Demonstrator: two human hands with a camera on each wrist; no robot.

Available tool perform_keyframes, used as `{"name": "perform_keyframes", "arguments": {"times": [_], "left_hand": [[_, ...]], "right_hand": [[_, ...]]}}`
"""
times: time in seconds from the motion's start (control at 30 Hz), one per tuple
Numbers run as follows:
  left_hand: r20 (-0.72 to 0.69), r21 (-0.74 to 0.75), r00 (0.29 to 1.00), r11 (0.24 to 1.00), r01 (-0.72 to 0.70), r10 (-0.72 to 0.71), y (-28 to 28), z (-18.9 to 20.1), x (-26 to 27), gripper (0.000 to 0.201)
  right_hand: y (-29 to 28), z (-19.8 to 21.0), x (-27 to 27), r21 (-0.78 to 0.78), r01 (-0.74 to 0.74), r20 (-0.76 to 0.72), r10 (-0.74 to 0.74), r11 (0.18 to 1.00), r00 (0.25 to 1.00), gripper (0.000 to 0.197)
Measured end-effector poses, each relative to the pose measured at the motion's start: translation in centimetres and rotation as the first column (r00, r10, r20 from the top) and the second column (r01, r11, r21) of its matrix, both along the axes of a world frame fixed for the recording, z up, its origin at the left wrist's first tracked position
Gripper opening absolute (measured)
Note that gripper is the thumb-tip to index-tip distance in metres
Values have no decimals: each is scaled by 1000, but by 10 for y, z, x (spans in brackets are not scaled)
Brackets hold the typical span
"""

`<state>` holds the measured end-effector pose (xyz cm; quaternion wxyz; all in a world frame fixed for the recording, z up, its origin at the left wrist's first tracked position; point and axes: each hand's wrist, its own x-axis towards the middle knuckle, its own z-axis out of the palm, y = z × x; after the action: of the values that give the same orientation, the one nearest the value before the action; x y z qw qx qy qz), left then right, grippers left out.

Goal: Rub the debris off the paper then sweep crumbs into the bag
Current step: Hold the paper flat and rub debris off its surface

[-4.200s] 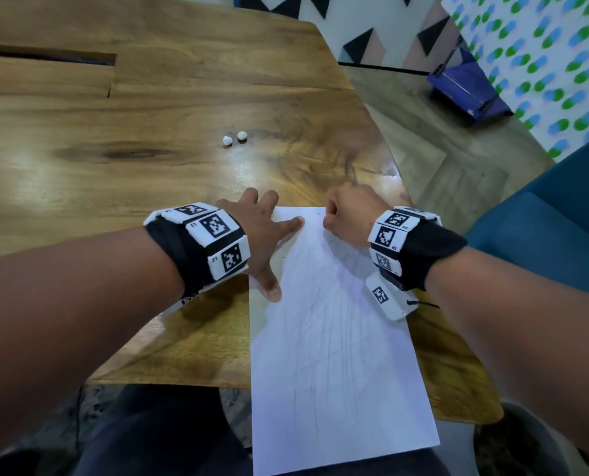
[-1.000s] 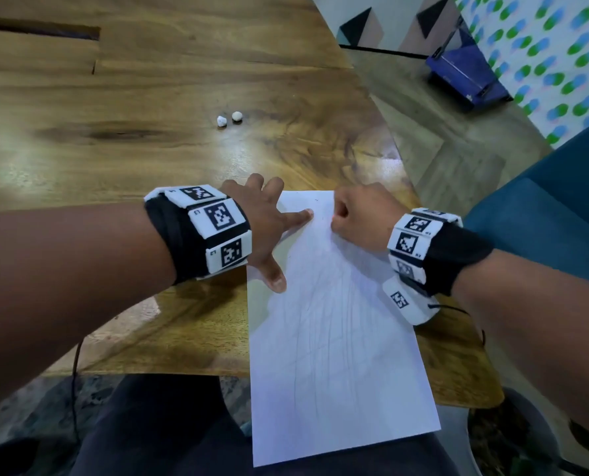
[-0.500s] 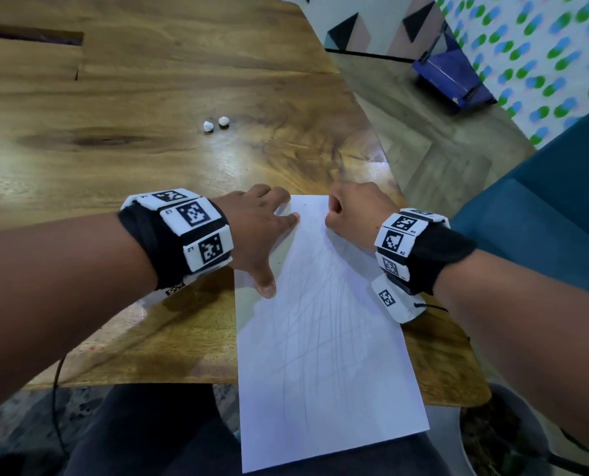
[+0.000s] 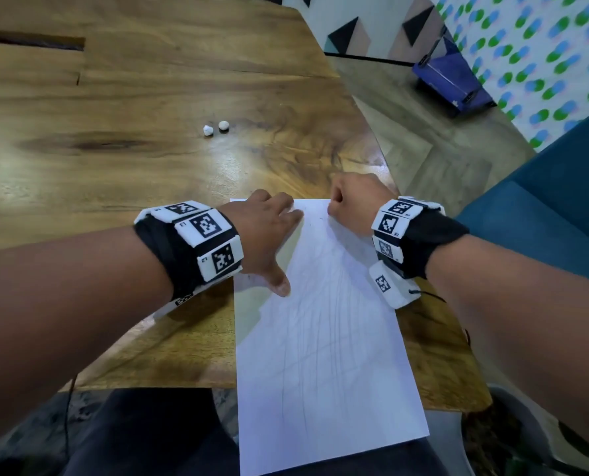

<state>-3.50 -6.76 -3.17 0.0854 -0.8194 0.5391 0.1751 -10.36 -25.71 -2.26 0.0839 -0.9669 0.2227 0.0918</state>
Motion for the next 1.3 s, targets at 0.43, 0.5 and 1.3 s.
{"name": "perform_keyframes", "arguments": {"times": [0.43,0.5,1.3], "left_hand": [[-1,85,1000,996,6,-6,-5,2,-1,126],[-3,92,1000,996,-2,2,-5,3,-2,127],[-17,112,999,993,-46,48,-7,2,-13,140]], "right_hand": [[1,-1,6,8,0,21,0,1000,1000,10],[-3,1,8,2,22,23,-22,1000,999,10],[44,-8,-37,139,-212,18,212,967,977,10]]}}
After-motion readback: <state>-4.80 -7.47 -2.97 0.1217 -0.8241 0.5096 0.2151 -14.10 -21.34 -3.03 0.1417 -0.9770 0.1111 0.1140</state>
